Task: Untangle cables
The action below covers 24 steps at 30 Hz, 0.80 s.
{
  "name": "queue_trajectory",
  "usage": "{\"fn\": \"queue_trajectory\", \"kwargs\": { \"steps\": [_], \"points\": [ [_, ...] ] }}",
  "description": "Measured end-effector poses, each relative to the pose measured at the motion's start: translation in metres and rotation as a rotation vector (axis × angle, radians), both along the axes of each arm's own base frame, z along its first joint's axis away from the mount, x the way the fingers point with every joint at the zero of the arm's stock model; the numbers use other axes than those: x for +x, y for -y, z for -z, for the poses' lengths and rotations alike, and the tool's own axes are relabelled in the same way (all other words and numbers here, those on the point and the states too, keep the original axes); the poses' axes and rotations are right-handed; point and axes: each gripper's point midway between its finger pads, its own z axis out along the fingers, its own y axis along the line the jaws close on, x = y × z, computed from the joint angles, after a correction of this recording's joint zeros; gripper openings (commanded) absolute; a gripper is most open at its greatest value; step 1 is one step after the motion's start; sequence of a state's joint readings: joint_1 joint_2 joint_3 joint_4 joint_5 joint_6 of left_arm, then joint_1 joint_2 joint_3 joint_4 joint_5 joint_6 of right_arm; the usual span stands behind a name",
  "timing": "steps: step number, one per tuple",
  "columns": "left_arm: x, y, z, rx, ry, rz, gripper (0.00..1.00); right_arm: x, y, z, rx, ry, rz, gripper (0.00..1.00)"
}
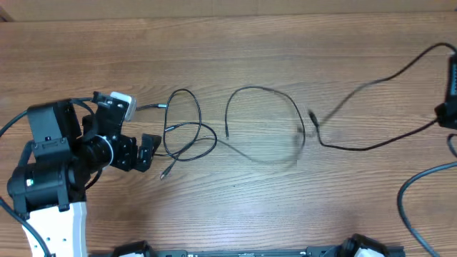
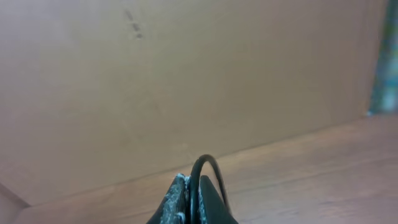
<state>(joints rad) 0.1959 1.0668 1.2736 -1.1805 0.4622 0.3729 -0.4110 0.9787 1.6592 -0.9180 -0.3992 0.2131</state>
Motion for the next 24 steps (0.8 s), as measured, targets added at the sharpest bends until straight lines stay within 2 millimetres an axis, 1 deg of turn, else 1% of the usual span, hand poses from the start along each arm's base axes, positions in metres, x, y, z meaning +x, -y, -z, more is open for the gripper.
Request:
{"fn": "queue_trajectory", "kwargs": {
  "steps": [1,5,7,8,11,12,14,16,17,19,21,23,24],
  "points": [
    [0.002,0.000,0.002,-0.002,-0.010,0.000,1.00,0.000,0.011,0.005,0.003,-0.018,0.043,0.04],
    [0.009,-0.002,0.015,-0.012,-0.062,0.000,1.00,0.006,0.038,0.014,0.018,-0.054,0.126,0.04],
    [0.013,-0.003,0.023,-0.019,-0.094,0.000,1.00,0.007,0.048,0.015,0.021,-0.059,0.156,0.04],
    [0.016,-0.003,0.028,-0.024,-0.118,0.000,1.00,0.006,0.057,0.014,0.016,-0.051,0.188,0.04],
    [0.021,-0.004,0.039,-0.031,-0.159,0.000,0.99,0.001,0.078,0.008,-0.005,-0.033,0.286,0.04],
    [0.023,-0.005,0.043,-0.035,-0.177,0.000,1.00,-0.006,0.095,0.009,-0.016,-0.040,0.374,0.04],
    [0.026,-0.005,0.050,-0.040,-0.201,0.000,1.00,-0.016,0.116,0.013,-0.029,-0.065,0.497,0.04],
    [0.034,-0.007,0.054,-0.039,-0.196,0.000,1.00,-0.024,0.131,0.017,-0.042,-0.088,0.594,0.04],
    [0.042,-0.008,0.056,-0.037,-0.188,0.000,0.99,-0.029,0.140,0.019,-0.050,-0.103,0.654,0.04],
    [0.048,-0.009,0.061,-0.038,-0.194,0.000,1.00,-0.037,0.159,0.026,-0.065,-0.141,0.763,0.04],
    [0.049,-0.010,0.063,-0.039,-0.198,0.000,1.00,-0.040,0.171,0.034,-0.070,-0.182,0.827,0.04],
    [0.047,-0.008,0.062,-0.043,-0.200,0.018,1.00,-0.039,0.181,0.044,-0.070,-0.227,0.866,0.04],
    [0.040,-0.003,0.063,-0.046,-0.207,0.064,1.00,-0.036,0.188,0.053,-0.068,-0.261,0.884,0.04]
  ]
}}
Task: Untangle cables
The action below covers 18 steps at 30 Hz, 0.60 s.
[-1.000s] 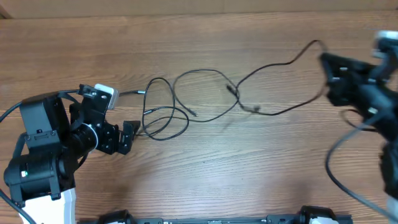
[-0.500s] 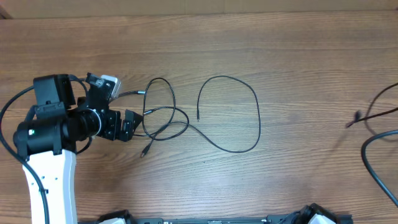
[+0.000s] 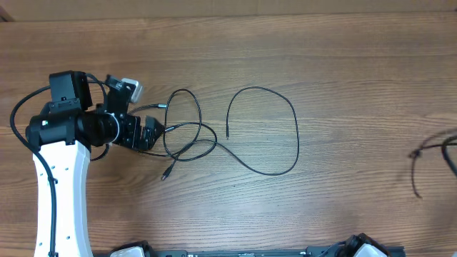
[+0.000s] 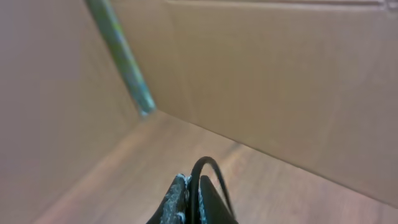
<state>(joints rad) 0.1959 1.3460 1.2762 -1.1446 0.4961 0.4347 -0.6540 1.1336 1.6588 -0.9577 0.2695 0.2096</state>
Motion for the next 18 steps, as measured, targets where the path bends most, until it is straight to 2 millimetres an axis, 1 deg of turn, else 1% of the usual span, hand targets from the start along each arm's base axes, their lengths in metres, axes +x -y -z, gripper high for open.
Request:
{"fn": "queue_trajectory", "kwargs": {
  "steps": [1,3,4,5,8,9,10,13,14,16,18],
  "points": [
    [-0.005,0.004,0.000,-0.006,-0.003,0.041,1.00,0.001,0.002,0.003,0.005,-0.009,0.005,0.04],
    [-0.026,0.020,-0.006,-0.022,-0.009,0.206,0.99,0.008,0.013,0.017,0.038,-0.041,0.034,0.04],
    [-0.030,0.027,-0.012,-0.020,0.022,0.287,1.00,0.009,0.019,0.024,0.060,-0.051,0.051,0.04],
    [-0.036,0.036,-0.022,-0.011,0.036,0.358,1.00,0.007,0.026,0.030,0.083,-0.055,0.072,0.04],
    [-0.047,0.051,-0.043,0.036,0.074,0.484,1.00,-0.001,0.043,0.040,0.135,-0.039,0.110,0.04],
    [-0.049,0.061,-0.057,0.074,0.110,0.551,0.99,-0.008,0.053,0.044,0.165,-0.022,0.130,0.04],
    [-0.052,0.068,-0.066,0.110,0.136,0.594,1.00,-0.013,0.060,0.047,0.191,-0.007,0.139,0.04],
    [-0.052,0.079,-0.081,0.216,0.170,0.636,1.00,-0.019,0.076,0.065,0.287,0.023,0.146,0.04],
    [-0.053,0.083,-0.085,0.261,0.179,0.643,1.00,-0.021,0.082,0.077,0.343,0.022,0.152,0.04],
    [-0.053,0.090,-0.085,0.306,0.187,0.661,0.99,-0.020,0.090,0.104,0.448,0.007,0.158,0.04],
    [-0.054,0.097,-0.085,0.337,0.196,0.679,1.00,-0.016,0.093,0.136,0.571,-0.021,0.150,0.05]
  ]
}}
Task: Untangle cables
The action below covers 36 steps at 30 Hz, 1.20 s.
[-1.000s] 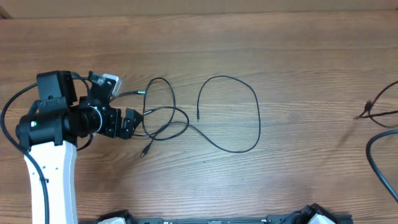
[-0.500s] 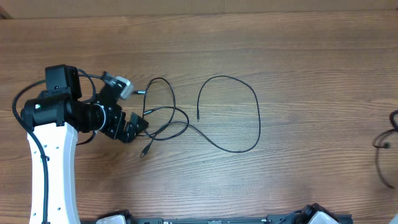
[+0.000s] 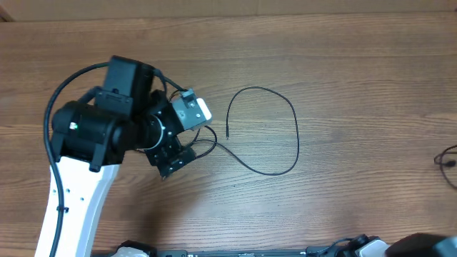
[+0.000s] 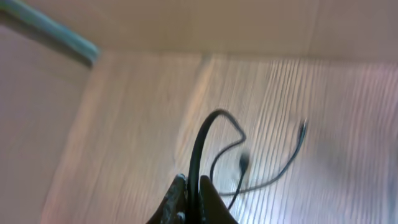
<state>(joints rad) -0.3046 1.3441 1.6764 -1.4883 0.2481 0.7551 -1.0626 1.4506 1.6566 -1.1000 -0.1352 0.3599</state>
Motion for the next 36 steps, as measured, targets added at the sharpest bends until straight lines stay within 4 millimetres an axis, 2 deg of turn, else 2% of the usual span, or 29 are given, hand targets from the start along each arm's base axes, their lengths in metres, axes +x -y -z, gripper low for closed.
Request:
{"fn": "queue_trajectory", "kwargs": {
  "steps": [1,2,3,4,9,16,22,24,27,29,32,33,34,36],
  "points": [
    [-0.001,0.002,0.000,0.007,0.002,0.007,1.00,0.004,0.002,0.014,0.053,-0.006,-0.009,0.21],
    [-0.001,0.002,0.000,0.009,0.004,0.007,0.99,0.006,0.002,0.022,0.081,-0.012,-0.015,0.31],
    [0.000,0.002,0.000,0.012,0.006,0.006,1.00,0.008,0.003,0.032,0.119,-0.016,-0.020,0.90],
    [0.000,0.002,0.001,0.016,0.006,0.000,1.00,0.011,0.002,0.041,0.156,-0.017,-0.029,1.00],
    [0.001,0.000,0.001,0.025,0.009,-0.008,1.00,0.021,-0.012,0.046,0.217,0.020,-0.112,1.00],
    [0.002,-0.001,0.001,0.028,0.012,-0.010,0.99,0.046,-0.037,0.034,0.207,0.113,-0.372,1.00],
    [0.002,-0.001,0.001,0.029,0.013,-0.011,0.99,0.061,-0.071,0.032,0.221,0.128,-0.564,1.00],
    [0.002,-0.001,0.001,0.030,0.013,-0.012,0.99,0.085,-0.101,0.031,0.204,0.118,-0.708,1.00],
    [0.002,-0.001,0.001,0.031,0.014,-0.012,1.00,0.108,-0.138,0.031,0.194,0.104,-0.856,1.00],
    [0.002,-0.001,0.001,0.030,0.013,-0.012,1.00,0.128,-0.179,0.030,0.182,0.093,-1.008,1.00],
    [0.002,-0.001,0.001,0.031,0.013,-0.012,1.00,0.147,-0.231,0.032,0.186,0.079,-1.174,1.00],
    [0.002,-0.001,0.001,0.031,0.013,-0.012,1.00,0.151,-0.245,0.035,0.190,0.071,-1.216,1.00],
    [0.002,-0.001,0.001,0.030,0.013,-0.012,1.00,0.155,-0.269,0.045,0.215,0.048,-1.283,1.00],
    [0.002,-0.001,0.001,0.031,0.014,-0.012,1.00,0.156,-0.302,0.066,0.280,0.000,-1.367,1.00]
  ]
}}
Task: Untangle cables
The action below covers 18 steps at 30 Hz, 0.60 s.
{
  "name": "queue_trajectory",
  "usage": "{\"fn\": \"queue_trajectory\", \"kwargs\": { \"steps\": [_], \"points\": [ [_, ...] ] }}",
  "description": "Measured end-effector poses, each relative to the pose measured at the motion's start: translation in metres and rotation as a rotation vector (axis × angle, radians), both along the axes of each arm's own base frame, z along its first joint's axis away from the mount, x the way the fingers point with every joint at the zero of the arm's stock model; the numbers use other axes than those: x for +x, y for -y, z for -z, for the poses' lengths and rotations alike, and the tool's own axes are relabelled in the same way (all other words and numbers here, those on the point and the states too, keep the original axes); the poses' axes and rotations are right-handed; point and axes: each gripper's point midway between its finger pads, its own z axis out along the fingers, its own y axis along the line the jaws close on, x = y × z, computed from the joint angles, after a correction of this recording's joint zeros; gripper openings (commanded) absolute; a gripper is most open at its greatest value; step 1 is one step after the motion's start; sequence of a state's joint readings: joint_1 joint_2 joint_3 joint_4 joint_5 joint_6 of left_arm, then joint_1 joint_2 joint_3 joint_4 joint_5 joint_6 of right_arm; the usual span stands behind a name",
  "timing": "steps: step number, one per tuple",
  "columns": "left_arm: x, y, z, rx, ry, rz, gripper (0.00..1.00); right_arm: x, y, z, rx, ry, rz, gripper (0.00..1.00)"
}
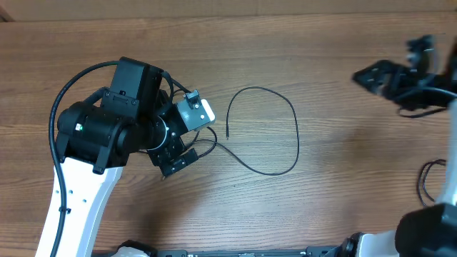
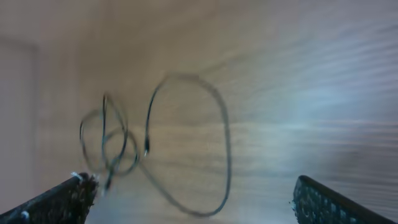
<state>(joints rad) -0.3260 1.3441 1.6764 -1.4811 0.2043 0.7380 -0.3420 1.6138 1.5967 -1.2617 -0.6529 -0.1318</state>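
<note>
One black cable lies on the wooden table (image 1: 335,185), a wide loop (image 1: 265,130) in the middle running left into a knot of smaller coils (image 1: 206,143). My left arm hangs over that knot and hides most of it. The left gripper (image 1: 175,160) is at the knot's lower edge, and the overhead view does not show how its jaws stand. My right gripper (image 1: 371,77) is at the upper right, open and empty. Blurred in its wrist view are the loop (image 2: 219,143) and coils (image 2: 112,142) beyond the right gripper (image 2: 194,186).
A second thin black cable (image 1: 428,178) curls at the table's right edge, apart from the others. The right arm's base (image 1: 428,232) fills the lower right corner. A cardboard wall (image 1: 228,7) runs along the far side.
My right gripper was shut on a black cable out past the right edge. Now it is open and empty at the upper right, facing the loop. The left arm has barely moved.
At first my right gripper held a cable stretching from the table's middle to the right edge, with my left gripper beside the coils. Then that cable was off to the right. Later the left arm was over the coils. Now the right gripper is open.
</note>
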Motion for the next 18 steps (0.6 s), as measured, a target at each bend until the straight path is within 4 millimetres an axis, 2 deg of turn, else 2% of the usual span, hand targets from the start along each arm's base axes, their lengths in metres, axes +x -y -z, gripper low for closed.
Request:
{"fn": "queue_trajectory", "kwargs": {
  "steps": [3,6,7,9,11,12,16,18],
  "points": [
    [0.000,0.000,0.000,0.000,0.000,0.000,1.00,-0.006,-0.033,0.032,0.037,-0.102,-0.076,1.00],
    [0.000,0.000,0.000,0.000,0.000,0.000,1.00,-0.026,-0.083,0.074,0.088,-0.228,-0.195,1.00],
    [0.000,0.000,0.000,0.000,0.000,0.000,1.00,-0.031,-0.094,0.082,0.094,-0.250,-0.225,1.00],
    [0.000,0.000,0.000,0.000,0.000,0.000,0.99,-0.034,-0.115,0.094,0.088,-0.225,-0.302,1.00],
    [0.000,0.000,0.000,0.000,-0.001,-0.001,0.99,-0.039,-0.146,0.113,0.073,-0.180,-0.409,1.00],
    [0.000,0.000,0.000,-0.001,-0.001,-0.002,1.00,-0.049,-0.171,0.128,0.069,-0.167,-0.491,1.00],
    [0.000,0.000,0.000,-0.001,-0.001,-0.002,1.00,-0.058,-0.206,0.150,0.051,-0.074,-0.609,1.00],
    [0.000,0.000,0.000,-0.001,-0.001,-0.001,1.00,-0.086,-0.238,0.167,0.058,-0.073,-0.725,1.00]
  ]
}}
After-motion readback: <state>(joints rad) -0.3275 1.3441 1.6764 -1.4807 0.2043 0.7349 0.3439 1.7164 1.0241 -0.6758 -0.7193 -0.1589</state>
